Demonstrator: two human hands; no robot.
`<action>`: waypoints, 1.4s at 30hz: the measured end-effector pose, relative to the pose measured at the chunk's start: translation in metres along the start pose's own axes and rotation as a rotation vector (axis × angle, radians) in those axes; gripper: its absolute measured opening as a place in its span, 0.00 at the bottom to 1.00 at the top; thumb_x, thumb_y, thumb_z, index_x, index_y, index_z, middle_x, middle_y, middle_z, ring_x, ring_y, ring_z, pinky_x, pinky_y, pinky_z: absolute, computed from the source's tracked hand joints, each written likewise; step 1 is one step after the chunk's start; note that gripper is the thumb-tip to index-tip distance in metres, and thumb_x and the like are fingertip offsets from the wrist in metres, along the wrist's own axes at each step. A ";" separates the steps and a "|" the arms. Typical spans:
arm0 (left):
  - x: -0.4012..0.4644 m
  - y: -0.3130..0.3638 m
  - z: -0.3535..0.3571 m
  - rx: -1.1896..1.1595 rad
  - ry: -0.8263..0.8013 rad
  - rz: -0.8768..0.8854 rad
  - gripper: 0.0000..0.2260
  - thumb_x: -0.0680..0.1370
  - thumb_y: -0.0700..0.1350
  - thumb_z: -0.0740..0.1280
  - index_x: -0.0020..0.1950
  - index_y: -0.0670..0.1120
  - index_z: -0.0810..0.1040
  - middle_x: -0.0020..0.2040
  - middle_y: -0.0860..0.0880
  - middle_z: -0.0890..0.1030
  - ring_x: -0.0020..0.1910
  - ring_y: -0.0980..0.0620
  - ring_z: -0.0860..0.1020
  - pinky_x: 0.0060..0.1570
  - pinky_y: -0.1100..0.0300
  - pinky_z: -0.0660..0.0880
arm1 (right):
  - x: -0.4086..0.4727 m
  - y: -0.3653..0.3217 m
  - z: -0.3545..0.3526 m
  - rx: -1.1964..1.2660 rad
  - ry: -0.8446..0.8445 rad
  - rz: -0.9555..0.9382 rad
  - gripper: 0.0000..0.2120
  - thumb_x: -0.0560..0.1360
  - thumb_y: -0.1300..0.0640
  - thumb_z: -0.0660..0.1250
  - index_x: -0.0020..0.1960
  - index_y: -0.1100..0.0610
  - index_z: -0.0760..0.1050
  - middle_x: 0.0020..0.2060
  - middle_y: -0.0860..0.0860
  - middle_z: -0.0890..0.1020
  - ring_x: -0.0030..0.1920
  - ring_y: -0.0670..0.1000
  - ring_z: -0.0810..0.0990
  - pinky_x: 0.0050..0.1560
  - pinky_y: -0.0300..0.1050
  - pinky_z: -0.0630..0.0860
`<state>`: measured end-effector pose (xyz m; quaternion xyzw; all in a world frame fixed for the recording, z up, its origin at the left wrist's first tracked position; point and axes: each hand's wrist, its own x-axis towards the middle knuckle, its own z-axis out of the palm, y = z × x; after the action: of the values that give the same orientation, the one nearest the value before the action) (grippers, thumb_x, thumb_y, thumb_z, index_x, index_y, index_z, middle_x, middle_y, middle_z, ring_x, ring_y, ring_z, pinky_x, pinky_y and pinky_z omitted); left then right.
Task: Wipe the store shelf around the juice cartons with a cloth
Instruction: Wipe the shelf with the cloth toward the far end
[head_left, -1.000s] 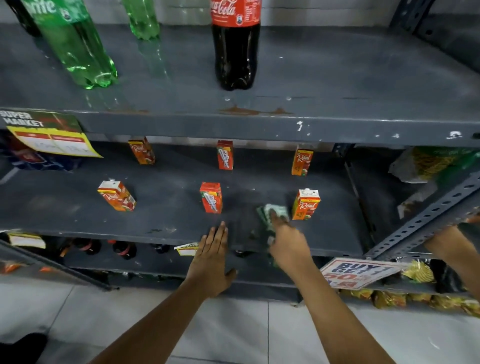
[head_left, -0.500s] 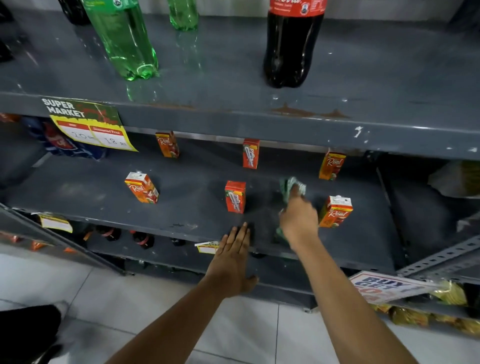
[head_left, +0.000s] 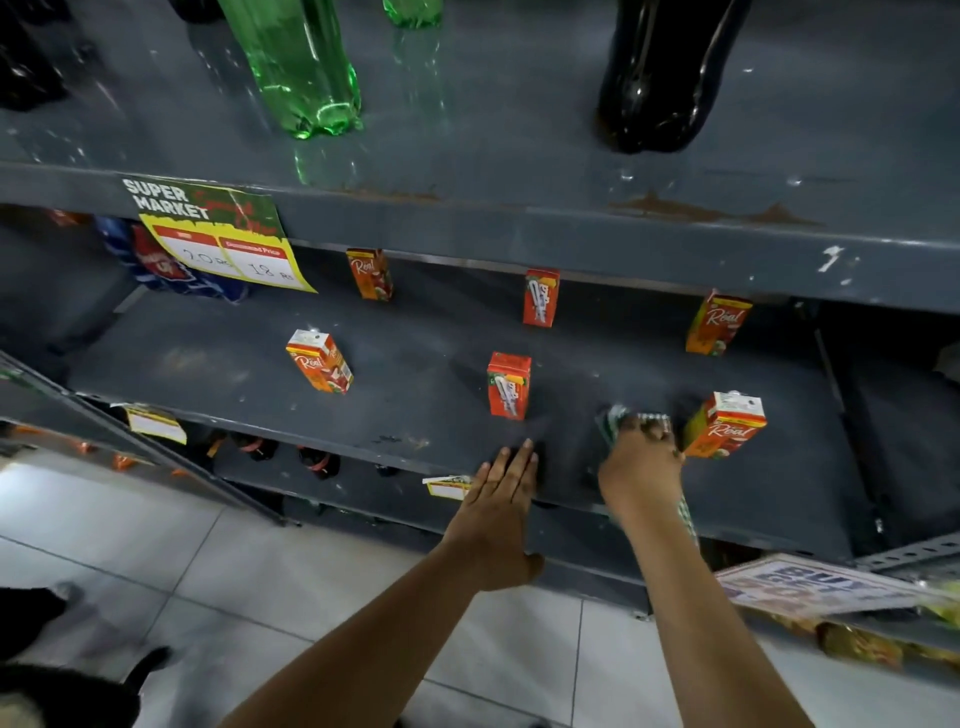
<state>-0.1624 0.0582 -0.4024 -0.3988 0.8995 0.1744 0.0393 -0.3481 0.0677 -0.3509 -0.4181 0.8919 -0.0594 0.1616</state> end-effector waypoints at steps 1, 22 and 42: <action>0.000 0.000 0.000 -0.013 -0.004 -0.012 0.52 0.72 0.58 0.71 0.79 0.47 0.34 0.79 0.51 0.33 0.77 0.50 0.33 0.76 0.52 0.37 | 0.000 0.007 0.014 -0.069 0.001 -0.053 0.33 0.74 0.58 0.65 0.75 0.63 0.55 0.74 0.65 0.59 0.74 0.65 0.57 0.73 0.62 0.57; 0.000 -0.050 -0.016 0.050 0.042 -0.054 0.48 0.75 0.59 0.66 0.79 0.42 0.36 0.79 0.47 0.34 0.78 0.48 0.35 0.77 0.53 0.39 | 0.007 -0.016 -0.011 0.393 0.036 -0.302 0.26 0.75 0.66 0.60 0.73 0.58 0.64 0.64 0.61 0.76 0.59 0.62 0.78 0.53 0.46 0.75; -0.009 -0.026 -0.003 0.199 0.055 -0.016 0.37 0.82 0.56 0.56 0.79 0.40 0.36 0.80 0.44 0.35 0.78 0.46 0.35 0.73 0.55 0.33 | -0.019 -0.021 0.047 0.167 0.026 -0.453 0.28 0.77 0.64 0.56 0.76 0.57 0.58 0.77 0.56 0.60 0.77 0.56 0.54 0.78 0.49 0.49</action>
<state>-0.1369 0.0472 -0.4049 -0.4047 0.9098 0.0729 0.0553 -0.3054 0.0701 -0.3853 -0.5919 0.7693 -0.1734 0.1666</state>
